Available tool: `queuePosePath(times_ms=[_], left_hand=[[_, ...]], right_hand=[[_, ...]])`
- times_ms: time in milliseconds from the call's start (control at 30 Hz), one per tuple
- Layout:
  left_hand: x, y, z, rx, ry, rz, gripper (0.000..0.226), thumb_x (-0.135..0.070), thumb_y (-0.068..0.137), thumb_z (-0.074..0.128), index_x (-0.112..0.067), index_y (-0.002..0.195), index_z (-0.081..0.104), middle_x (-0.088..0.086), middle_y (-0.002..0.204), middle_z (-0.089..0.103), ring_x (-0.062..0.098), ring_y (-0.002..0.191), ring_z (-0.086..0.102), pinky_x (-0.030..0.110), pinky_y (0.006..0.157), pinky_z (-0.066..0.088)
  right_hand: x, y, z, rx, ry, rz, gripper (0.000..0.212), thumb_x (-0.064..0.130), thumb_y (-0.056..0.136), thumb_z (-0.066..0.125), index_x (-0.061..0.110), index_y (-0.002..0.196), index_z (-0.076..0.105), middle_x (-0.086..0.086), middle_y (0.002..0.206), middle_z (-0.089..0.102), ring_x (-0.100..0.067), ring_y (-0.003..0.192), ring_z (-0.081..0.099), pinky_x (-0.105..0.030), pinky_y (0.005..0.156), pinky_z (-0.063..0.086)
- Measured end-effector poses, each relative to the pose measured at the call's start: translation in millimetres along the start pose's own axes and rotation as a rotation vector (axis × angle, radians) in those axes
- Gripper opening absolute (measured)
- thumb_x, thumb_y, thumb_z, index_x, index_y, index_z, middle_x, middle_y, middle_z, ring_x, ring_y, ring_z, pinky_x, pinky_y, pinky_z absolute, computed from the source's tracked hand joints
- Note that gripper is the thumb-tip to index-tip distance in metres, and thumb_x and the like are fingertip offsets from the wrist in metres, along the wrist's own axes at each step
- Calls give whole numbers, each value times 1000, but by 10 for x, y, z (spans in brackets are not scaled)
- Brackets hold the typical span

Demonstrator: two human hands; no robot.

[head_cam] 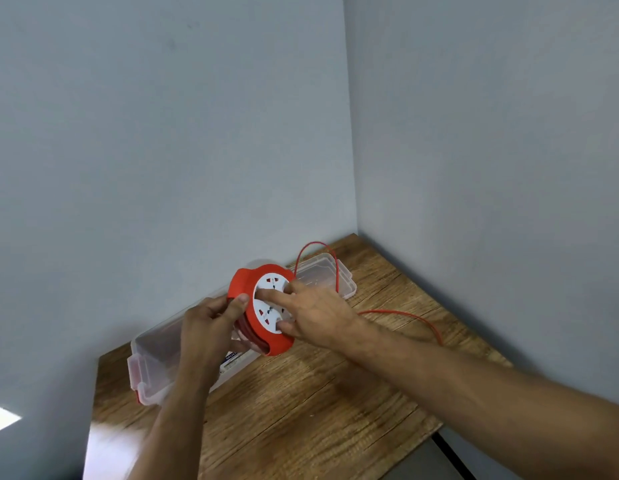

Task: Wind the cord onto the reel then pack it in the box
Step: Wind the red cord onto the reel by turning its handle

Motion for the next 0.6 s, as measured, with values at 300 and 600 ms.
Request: queuePosePath(times_ms=[300, 600], left_hand=[[-84, -74, 105, 13, 120, 152, 19, -20, 90, 75, -37, 85, 72, -4, 85, 69, 22, 72, 75, 31, 54, 64], [59, -76, -1, -34, 264, 66, 17, -25, 92, 73, -14, 103, 79, -8, 80, 74, 12, 72, 74, 40, 57, 65]], right_hand=[[-193, -204, 324, -135, 1079, 787, 60, 43, 85, 71, 32, 136, 40, 1, 83, 73, -15, 52, 68, -25, 43, 51], [-30, -372, 512, 79, 1342, 838, 50, 26, 97, 63, 34, 138, 34, -10, 82, 78, -24, 57, 74, -31, 45, 57]])
Point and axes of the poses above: each hand's wrist, its own y-axis towards the middle knuckle, its own z-axis out of the palm, x = y × z, the point moved 8 cm from there along y, towards the middle knuckle
